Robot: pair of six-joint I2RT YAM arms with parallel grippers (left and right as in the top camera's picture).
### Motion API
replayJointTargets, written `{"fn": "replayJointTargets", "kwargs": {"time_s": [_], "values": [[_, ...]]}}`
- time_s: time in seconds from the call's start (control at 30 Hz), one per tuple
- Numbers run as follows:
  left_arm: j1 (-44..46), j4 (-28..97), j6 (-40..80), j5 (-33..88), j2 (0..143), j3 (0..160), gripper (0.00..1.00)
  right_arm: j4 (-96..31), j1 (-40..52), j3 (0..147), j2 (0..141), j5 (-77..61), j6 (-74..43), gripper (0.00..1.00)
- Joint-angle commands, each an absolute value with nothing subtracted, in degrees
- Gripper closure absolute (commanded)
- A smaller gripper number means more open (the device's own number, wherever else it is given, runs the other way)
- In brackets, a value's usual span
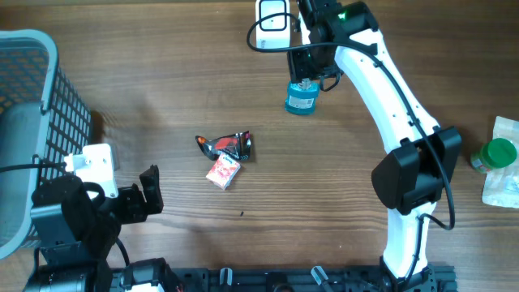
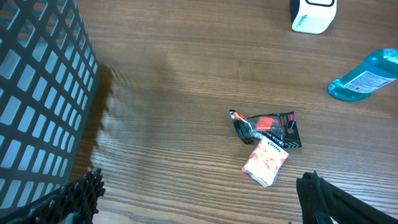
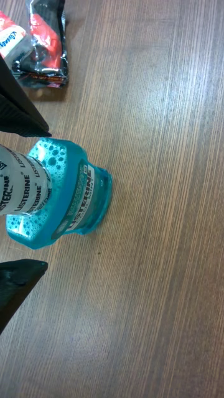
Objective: Scan the item barcode
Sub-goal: 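Hold the bottle's label in front of the white scanner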
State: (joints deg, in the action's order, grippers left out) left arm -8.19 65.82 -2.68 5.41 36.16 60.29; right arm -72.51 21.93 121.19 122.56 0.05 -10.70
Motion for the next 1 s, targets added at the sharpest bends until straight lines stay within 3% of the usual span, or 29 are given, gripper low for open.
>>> {"fn": "replayJointTargets", "kwargs": {"time_s": [0.0,0.07,0.17,0.3,0.37,0.53,0.97], "values": [[-7.84,65.67,-2.13,5.69,36.07,60.27,0.0,-71.57,21.91,121.38,120.64,0.38,-11.09,0.34],[-7.84,65.67,-2.13,5.69,36.07,60.25,0.0,-70.15,21.91,121.62,120.64,0.38,-11.07,0.28],[-7.84,65.67,-2.13,5.69,36.07,60.27,0.0,-71.24,21.89,123.83,119.61,-0.08,-16.88,0.0],[-7.84,65.67,-2.13,5.69,36.07,60.25,0.0,-76.84,21.91,125.03,116.9,-10.9,-13.8,0.0],[-7.81,65.67,-2.13,5.69,36.07,60.27,0.0,-77.19,21.91,125.03,116.75,-10.46,-13.04,0.0],[-7.84,65.67,-2.13,5.69,36.07,60.27,0.0,-81.82,21.52,124.92,118.34,-10.81,-27.92,0.0],[-7.84,65.65,-2.13,5.69,36.07,60.27,0.0,-82.72,20.93,124.92,127.44,-5.52,-29.1,0.0]]}}
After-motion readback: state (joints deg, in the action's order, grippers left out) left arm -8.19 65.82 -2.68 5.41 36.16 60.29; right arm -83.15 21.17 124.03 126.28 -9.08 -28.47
